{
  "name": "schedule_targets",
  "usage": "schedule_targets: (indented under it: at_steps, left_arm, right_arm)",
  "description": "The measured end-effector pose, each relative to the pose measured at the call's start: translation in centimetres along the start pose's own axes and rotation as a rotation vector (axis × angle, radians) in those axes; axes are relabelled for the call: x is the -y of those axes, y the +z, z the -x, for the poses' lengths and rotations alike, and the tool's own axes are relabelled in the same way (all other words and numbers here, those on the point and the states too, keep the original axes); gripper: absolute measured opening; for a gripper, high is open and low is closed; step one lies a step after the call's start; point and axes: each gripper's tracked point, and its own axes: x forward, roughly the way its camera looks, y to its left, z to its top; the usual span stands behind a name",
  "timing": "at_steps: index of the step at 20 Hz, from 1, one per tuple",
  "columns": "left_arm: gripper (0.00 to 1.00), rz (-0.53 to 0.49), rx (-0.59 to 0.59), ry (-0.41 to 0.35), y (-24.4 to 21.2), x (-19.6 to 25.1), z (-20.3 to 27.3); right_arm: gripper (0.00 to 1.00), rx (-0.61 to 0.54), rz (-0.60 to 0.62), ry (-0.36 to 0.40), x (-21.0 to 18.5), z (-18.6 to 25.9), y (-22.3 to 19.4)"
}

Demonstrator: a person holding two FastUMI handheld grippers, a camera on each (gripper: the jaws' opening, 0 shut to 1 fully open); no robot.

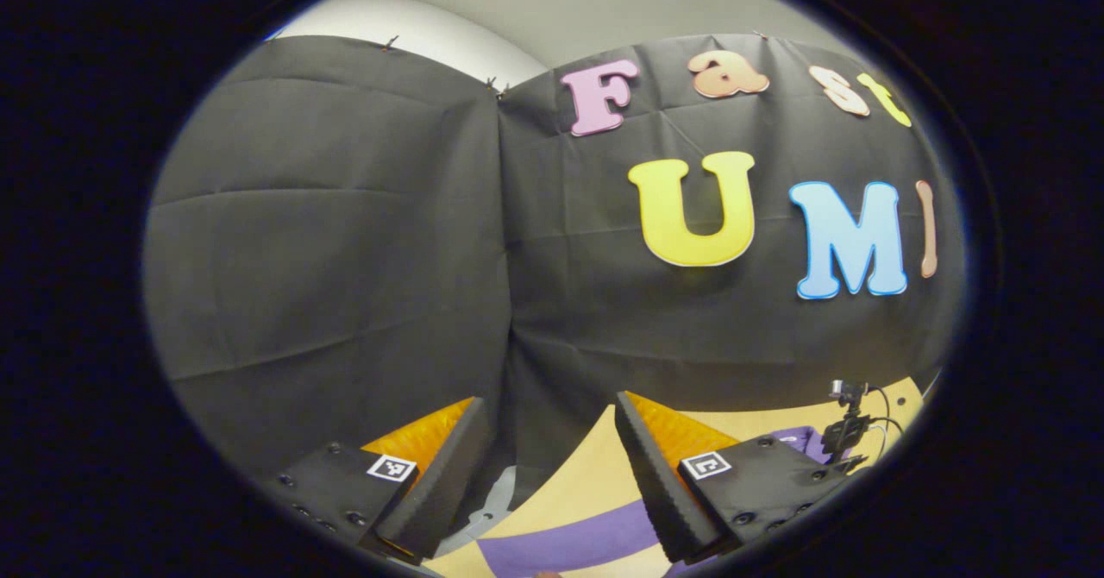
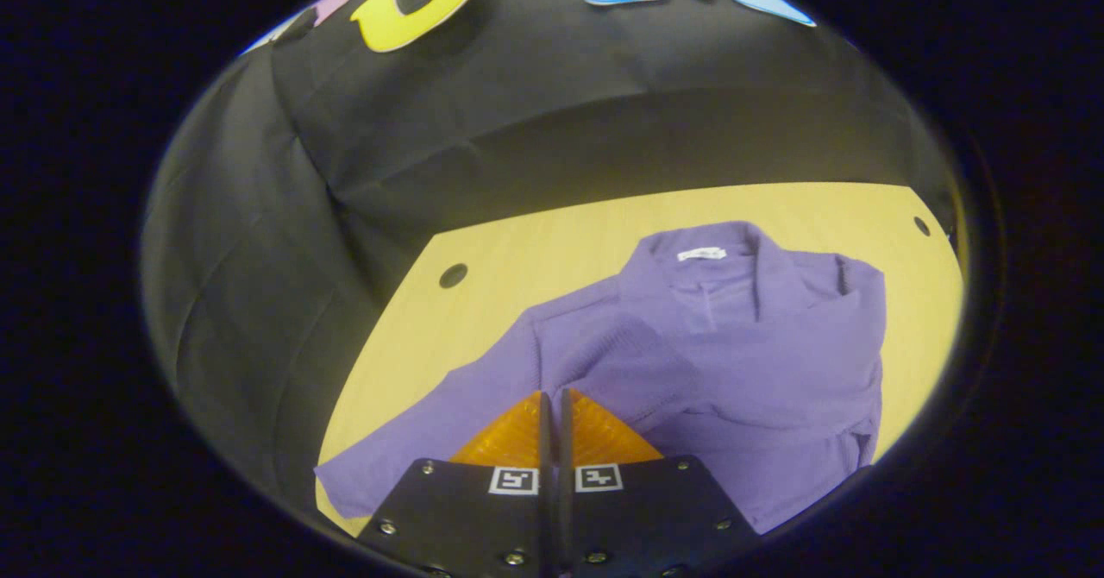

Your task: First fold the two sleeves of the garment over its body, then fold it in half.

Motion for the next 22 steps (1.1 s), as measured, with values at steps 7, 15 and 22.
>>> schedule_targets:
  at_steps: [7, 15, 22]
  left_arm:
    - [0.94, 0.045, -0.015, 0.058, -1.9, -2.8, -0.3]
    - [0.93, 0.039, -0.012, 0.062, -3.4, -3.1, -0.9]
    - [0.94, 0.072, -0.079, 0.057, -9.2, -3.0, -1.4]
  right_arm:
    - [0.03, -0.077, 0.078, -0.026, -0.7, -2.0, -0.9]
    - [0.66, -0.003, 0.103, -0.012, -2.0, -0.1, 1.6]
    - [0.66, 0.117, 0.189, 0.001, -3.2, 5.1, 4.9]
